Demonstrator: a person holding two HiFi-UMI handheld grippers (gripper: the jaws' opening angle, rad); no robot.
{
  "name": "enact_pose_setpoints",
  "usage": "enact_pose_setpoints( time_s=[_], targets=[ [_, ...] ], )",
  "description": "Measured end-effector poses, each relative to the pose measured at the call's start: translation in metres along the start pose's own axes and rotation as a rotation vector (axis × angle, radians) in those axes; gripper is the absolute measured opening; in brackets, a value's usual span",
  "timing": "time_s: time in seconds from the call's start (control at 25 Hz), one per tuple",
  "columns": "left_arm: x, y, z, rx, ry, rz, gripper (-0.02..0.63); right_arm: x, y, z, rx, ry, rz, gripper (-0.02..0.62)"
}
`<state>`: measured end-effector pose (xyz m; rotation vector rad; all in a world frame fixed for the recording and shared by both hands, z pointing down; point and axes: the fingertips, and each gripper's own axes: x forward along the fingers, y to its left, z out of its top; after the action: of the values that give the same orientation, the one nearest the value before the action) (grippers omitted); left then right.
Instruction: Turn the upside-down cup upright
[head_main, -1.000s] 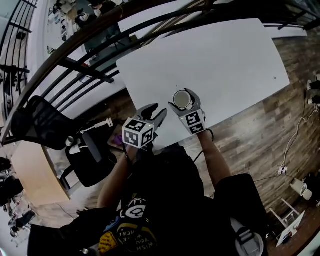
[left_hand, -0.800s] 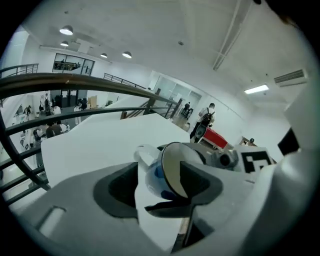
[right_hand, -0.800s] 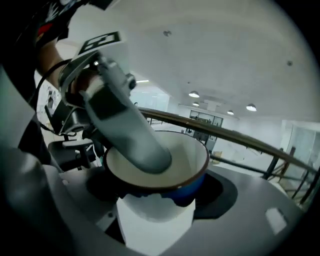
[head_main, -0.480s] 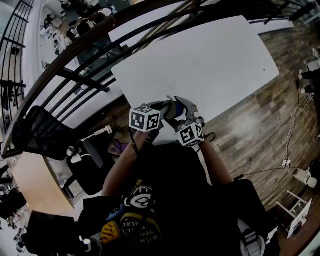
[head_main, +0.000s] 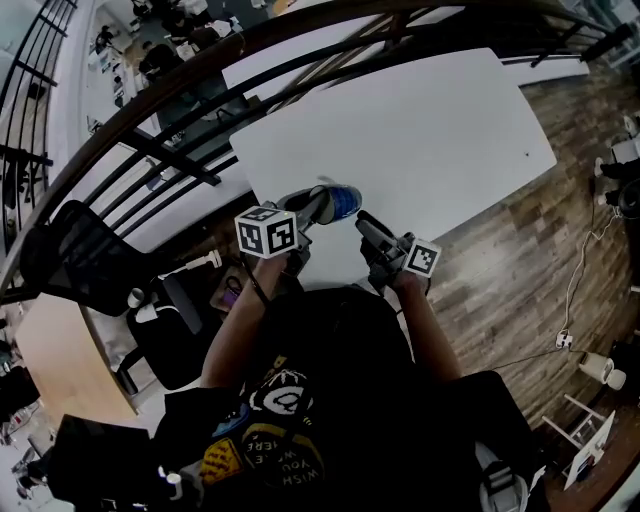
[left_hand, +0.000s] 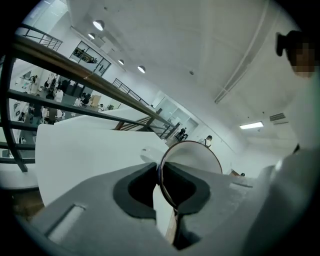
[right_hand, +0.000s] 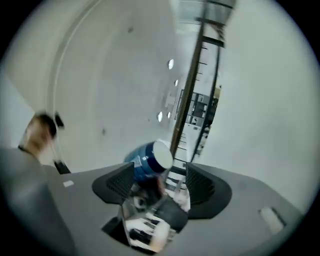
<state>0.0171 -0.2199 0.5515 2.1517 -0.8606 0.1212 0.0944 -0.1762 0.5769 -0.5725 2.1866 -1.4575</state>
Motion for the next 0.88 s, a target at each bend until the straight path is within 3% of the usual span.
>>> enact_pose_setpoints(
  time_s=[0.08, 0.12, 0.32, 0.4, 0.52, 0.64, 0.72, 0.76, 0.8, 0.88],
  targets=[
    [-0.002, -0.001, 0.003, 0.023, -0.017, -0.012, 0.046, 0.006, 0.008, 0.011, 0.297, -0.144, 0.171, 0.315],
    [-0.003, -0.004, 0.002, 0.036, -0.023, -0.018, 0.046, 0.011, 0.009, 0.014, 0.386, -0.189, 0.215, 0.324],
    [-0.001, -0.028, -0.006, 0.167, -0.041, -0.065, 0.044, 0.042, 0.029, 0.007, 0.588, -0.198, 0.367, 0.388],
    [-0.001, -0.031, -0.01, 0.219, -0.041, -0.074, 0.041, 0.047, 0.036, 0.01, 0.595, -0.212, 0.394, 0.367],
    [-0.002, -0.019, -0.027, 0.26, 0.018, -0.043, 0.048, 0.05, 0.028, 0.003, 0.489, -0.169, 0.303, 0.373],
    [-0.016, 0.01, -0.054, 0.274, 0.1, 0.065, 0.074, 0.048, -0.002, -0.006, 0.296, -0.089, 0.124, 0.373],
    [-0.031, 0.035, -0.068, 0.228, 0.118, 0.166, 0.072, 0.046, -0.032, -0.003, 0.117, -0.031, -0.025, 0.373],
    [-0.039, 0.045, -0.073, 0.202, 0.12, 0.208, 0.035, 0.045, -0.05, 0.002, 0.022, -0.006, -0.109, 0.373],
    [-0.046, 0.052, -0.077, 0.183, 0.119, 0.239, 0.005, 0.045, -0.069, 0.008, -0.077, 0.019, -0.203, 0.371],
    [-0.057, 0.059, -0.083, 0.17, 0.114, 0.273, 0.005, 0.044, -0.108, 0.02, -0.324, 0.095, -0.406, 0.373]
  ],
)
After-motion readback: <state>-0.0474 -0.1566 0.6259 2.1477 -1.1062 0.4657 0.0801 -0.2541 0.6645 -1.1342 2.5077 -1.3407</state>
